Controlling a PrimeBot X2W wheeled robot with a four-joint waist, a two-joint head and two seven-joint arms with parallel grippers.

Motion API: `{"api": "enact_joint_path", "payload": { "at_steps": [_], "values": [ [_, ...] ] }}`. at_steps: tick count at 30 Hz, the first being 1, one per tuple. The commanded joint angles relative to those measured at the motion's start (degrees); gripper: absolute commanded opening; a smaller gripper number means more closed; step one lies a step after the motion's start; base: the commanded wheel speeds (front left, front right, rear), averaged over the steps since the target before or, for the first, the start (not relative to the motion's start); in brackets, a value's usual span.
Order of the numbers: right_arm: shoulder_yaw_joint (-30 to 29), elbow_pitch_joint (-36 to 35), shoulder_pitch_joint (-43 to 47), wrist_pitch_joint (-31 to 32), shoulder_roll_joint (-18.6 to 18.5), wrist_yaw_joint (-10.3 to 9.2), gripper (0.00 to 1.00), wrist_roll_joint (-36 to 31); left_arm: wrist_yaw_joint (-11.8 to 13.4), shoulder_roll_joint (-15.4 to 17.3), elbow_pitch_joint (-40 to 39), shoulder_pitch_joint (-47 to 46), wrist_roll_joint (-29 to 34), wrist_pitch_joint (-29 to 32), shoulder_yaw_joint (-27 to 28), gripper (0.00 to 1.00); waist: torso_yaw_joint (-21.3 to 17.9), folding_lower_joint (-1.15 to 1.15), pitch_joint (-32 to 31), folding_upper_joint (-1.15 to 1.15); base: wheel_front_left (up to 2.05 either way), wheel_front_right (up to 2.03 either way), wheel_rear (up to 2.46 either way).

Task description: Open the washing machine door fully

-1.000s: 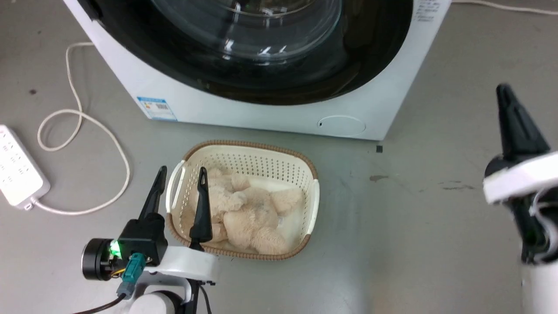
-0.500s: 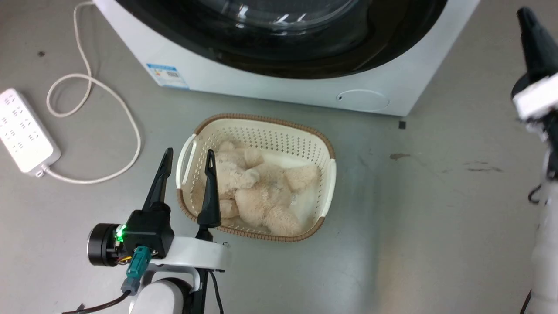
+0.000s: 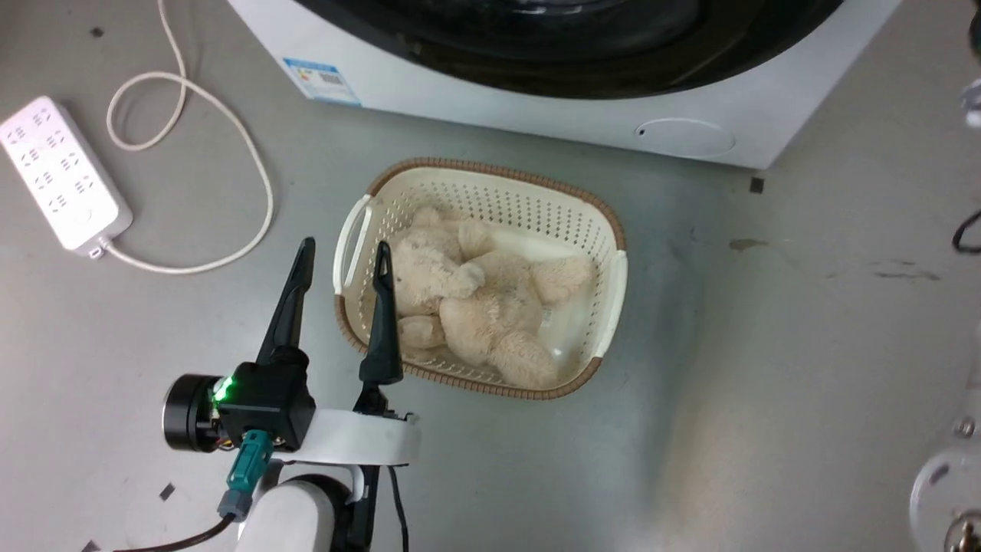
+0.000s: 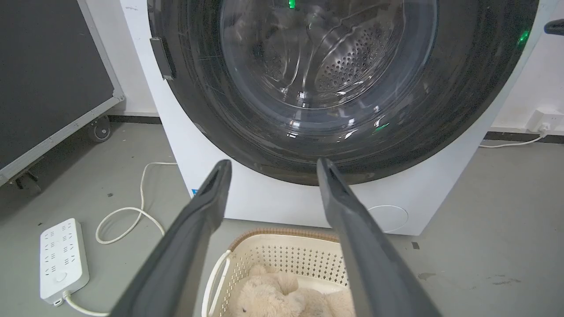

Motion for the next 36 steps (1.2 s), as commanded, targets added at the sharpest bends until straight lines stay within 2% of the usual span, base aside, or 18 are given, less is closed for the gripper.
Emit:
{"api": "enact_joint_path", "payload": {
  "at_steps": [1,2,11,21,26,27,36],
  "values": [
    [-0.8,0.81,-2.59,0.81,0.31,0.04,0.0,1.01,0.53,0.05,-0.46,-1.1,-0.04,-0.53,-0.38,1.0,0.52,0.0,0.66,0.0,0.0,0.0,0.0],
    [-4.45,4.44,-8.88,5.34,0.79,0.05,0.0,0.3,1.5,0.05,-0.97,-2.31,-0.23,-1.24,-1.83,1.0,1.76,0.0,2.82,0.0,0.0,0.0,0.0],
    [-10.09,7.96,-16.39,12.31,1.23,0.05,0.0,-0.71,3.12,0.05,-1.56,-3.9,-0.96,-2.32,-3.98,1.0,3.31,0.0,5.5,0.0,0.0,0.0,0.0],
    [-13.2,8.19,-14.57,22.17,1.56,0.05,0.0,1.67,3.82,0.06,-1.26,-4.5,-1.11,-3.52,-4.82,1.0,2.87,0.0,4.21,0.0,0.0,0.0,0.0],
    [-12.35,8.42,-10.73,25.7,1.58,0.05,0.0,6.43,3.5,0.06,-0.61,-4.08,-0.63,-4.12,-4.72,1.0,2.06,0.0,1.46,0.0,0.0,0.0,0.0],
    [-11.13,9.02,-8.43,27.86,1.59,0.06,0.0,10.26,3.32,0.06,-0.21,-3.47,-0.55,-4.48,-4.77,1.0,1.61,0.0,-0.52,0.0,0.0,0.0,0.0],
    [0.99,7.5,5.58,28.88,1.59,0.06,0.0,19.28,1.4,0.06,1.55,1.01,0.97,-4.56,-3.56,1.0,0.15,0.0,-7.92,0.0,0.0,0.0,0.0]
  ]
}}
